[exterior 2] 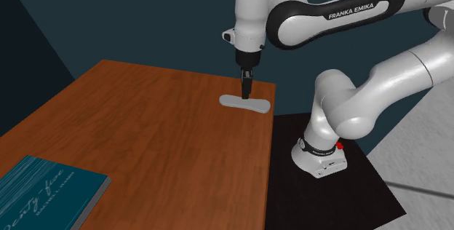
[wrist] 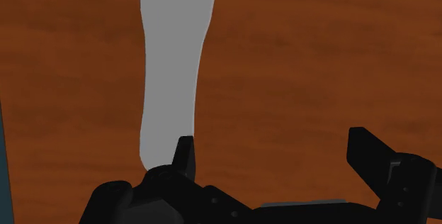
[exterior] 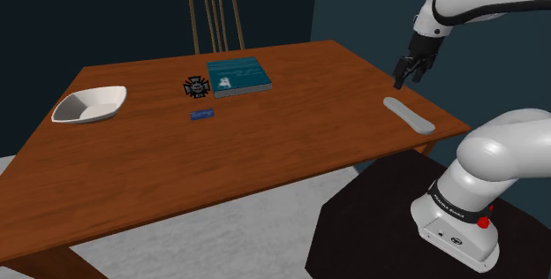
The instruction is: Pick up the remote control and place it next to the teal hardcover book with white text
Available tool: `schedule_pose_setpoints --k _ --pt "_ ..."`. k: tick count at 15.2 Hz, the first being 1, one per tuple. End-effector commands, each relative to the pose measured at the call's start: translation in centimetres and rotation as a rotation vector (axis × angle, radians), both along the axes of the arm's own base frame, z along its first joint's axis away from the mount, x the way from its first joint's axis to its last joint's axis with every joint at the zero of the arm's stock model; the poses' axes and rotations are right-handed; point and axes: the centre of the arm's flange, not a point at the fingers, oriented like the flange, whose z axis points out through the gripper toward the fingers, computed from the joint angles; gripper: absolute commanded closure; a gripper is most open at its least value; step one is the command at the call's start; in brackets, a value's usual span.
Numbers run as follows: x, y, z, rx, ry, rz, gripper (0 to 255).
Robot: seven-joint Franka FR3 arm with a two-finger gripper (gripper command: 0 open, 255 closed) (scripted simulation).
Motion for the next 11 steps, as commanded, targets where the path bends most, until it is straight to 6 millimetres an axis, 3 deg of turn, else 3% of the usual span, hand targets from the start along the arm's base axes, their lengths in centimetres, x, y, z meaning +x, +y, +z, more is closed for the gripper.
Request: schedule_pose_setpoints --k 1,8,11 --pt "-0.2 -1.6 -2.1 0.002 0.002 -0.019 0" --pt "-1.7 -7.5 -9.2 0.013 0.011 -0.09 0" --pt "-1.7 -7.7 -10.5 0.013 0.012 -0.092 0"
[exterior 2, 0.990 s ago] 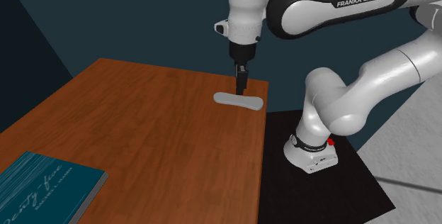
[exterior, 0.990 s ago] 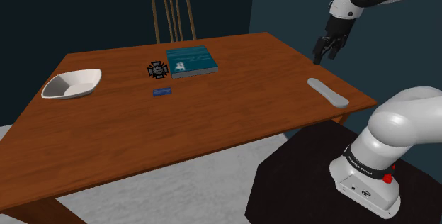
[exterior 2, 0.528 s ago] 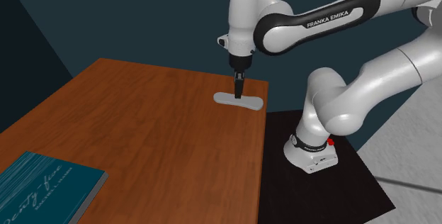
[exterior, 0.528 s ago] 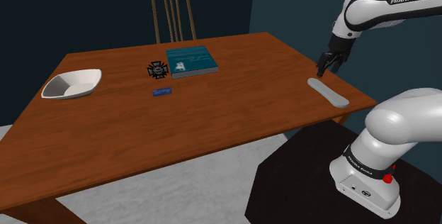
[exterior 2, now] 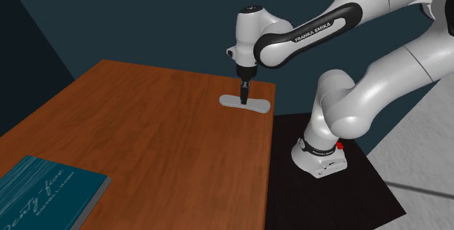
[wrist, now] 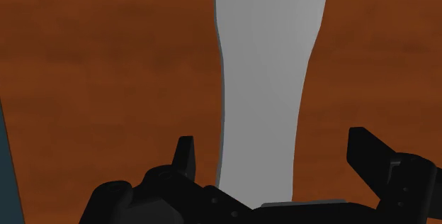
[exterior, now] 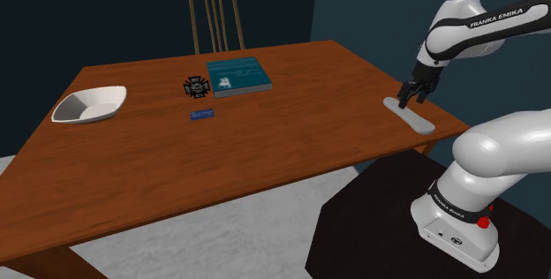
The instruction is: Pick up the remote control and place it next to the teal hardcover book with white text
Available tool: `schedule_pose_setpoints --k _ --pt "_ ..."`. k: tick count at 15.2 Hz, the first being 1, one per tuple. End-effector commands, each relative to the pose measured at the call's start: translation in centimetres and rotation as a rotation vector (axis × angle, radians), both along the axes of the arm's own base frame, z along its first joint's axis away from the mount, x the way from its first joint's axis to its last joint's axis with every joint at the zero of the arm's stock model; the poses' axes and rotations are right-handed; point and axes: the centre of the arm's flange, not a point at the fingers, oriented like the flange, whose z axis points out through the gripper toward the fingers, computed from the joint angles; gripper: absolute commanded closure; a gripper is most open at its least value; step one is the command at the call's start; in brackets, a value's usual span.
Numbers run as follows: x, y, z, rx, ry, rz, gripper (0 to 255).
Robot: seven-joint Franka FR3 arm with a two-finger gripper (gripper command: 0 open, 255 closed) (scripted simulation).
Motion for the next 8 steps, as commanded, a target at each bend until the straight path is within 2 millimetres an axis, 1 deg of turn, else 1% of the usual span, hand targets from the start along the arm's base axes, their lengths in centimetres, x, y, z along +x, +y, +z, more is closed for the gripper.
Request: schedule_pose_setpoints --k 1,4,5,8 --pt "0.0 -0.1 -1.1 0.0 -0.001 -0.002 0" --pt "0.0 -0.1 -2.7 0.0 -0.001 -0.002 0" --pt "0.0 -0.1 -3.5 0.0 -0.001 -0.002 0" --pt "0.0 -0.1 -3.5 0.0 -0.001 -0.002 0"
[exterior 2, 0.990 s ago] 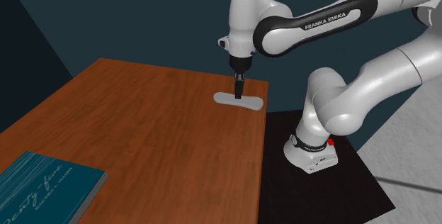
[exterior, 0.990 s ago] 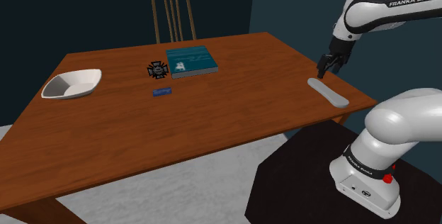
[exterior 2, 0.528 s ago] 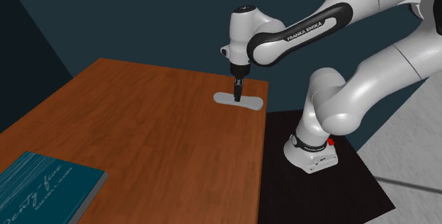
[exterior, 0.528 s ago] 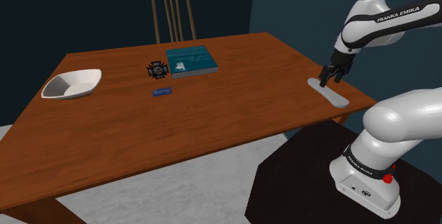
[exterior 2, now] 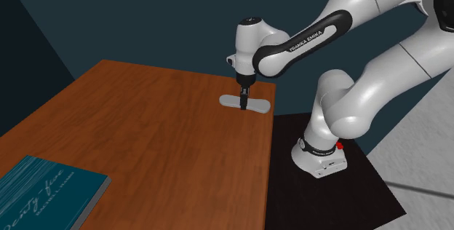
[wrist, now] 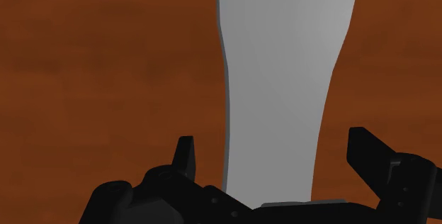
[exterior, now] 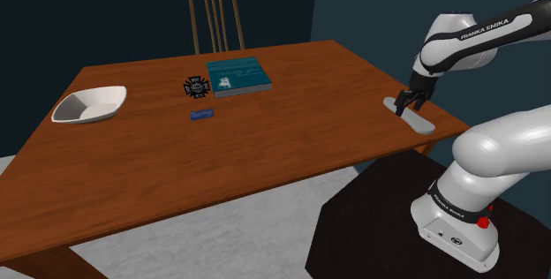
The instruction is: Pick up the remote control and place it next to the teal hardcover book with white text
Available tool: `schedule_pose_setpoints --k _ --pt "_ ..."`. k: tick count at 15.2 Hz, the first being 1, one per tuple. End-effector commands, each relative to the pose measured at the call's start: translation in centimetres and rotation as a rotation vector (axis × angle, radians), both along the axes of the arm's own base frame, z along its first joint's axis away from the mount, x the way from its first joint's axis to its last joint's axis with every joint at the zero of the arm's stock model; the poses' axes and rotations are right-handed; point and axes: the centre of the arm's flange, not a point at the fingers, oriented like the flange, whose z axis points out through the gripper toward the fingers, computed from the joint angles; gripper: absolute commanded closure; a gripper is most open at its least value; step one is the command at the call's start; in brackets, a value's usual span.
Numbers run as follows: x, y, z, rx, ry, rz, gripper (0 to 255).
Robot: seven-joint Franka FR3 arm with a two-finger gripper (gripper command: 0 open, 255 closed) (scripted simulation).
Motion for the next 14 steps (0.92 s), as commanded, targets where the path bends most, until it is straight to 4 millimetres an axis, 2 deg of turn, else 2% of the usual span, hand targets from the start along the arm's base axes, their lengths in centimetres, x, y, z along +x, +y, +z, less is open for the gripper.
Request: schedule_pose_setpoints --k 1,5,6,14 --pt "0.03 0.0 -0.08 0.0 0.0 0.0 0" --pt "0.03 0.0 -0.08 0.0 0.0 0.0 0" --pt "0.03 0.0 -0.08 0.0 0.0 0.0 255" --pt "0.02 0.0 -0.07 0.0 0.0 0.0 255"
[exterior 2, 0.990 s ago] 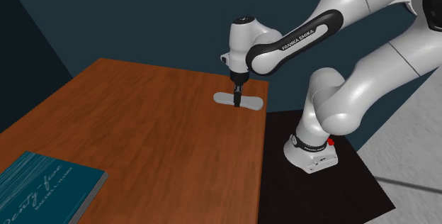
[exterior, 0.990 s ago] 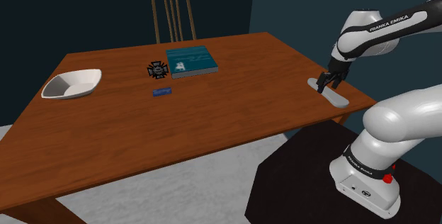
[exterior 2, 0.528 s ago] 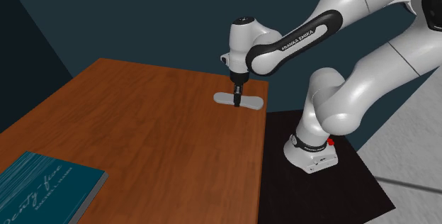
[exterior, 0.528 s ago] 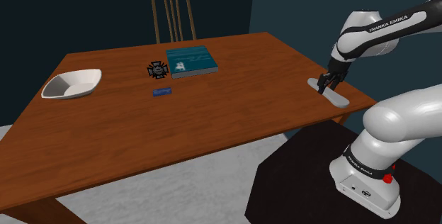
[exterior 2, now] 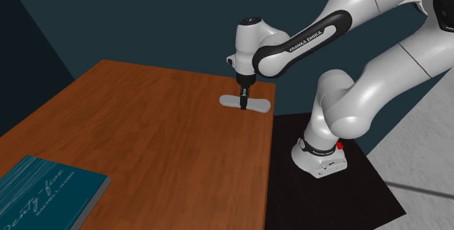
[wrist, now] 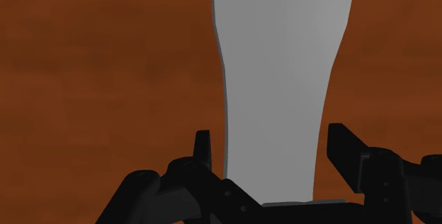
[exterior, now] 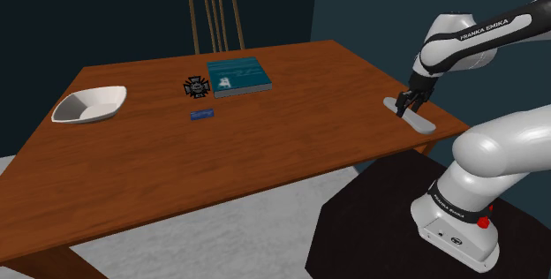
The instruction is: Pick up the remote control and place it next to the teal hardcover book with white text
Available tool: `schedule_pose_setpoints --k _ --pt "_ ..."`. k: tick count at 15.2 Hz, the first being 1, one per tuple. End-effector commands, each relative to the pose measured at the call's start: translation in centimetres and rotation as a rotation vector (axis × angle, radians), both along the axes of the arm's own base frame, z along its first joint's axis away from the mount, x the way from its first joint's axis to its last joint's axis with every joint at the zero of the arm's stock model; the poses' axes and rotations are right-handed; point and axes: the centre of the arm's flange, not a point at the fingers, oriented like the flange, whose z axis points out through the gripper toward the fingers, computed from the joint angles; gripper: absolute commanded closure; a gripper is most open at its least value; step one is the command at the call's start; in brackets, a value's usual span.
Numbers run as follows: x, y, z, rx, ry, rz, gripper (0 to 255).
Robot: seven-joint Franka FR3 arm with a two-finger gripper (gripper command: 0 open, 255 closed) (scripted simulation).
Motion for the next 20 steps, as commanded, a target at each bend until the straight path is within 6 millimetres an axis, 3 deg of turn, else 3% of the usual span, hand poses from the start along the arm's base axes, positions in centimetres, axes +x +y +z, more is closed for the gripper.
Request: schedule_pose_setpoints --k 1,20 --pt "0.0 0.0 0.0 0.0 0.0 0.0 255" --pt "0.0 0.0 10.0 0.0 0.0 0.0 255"
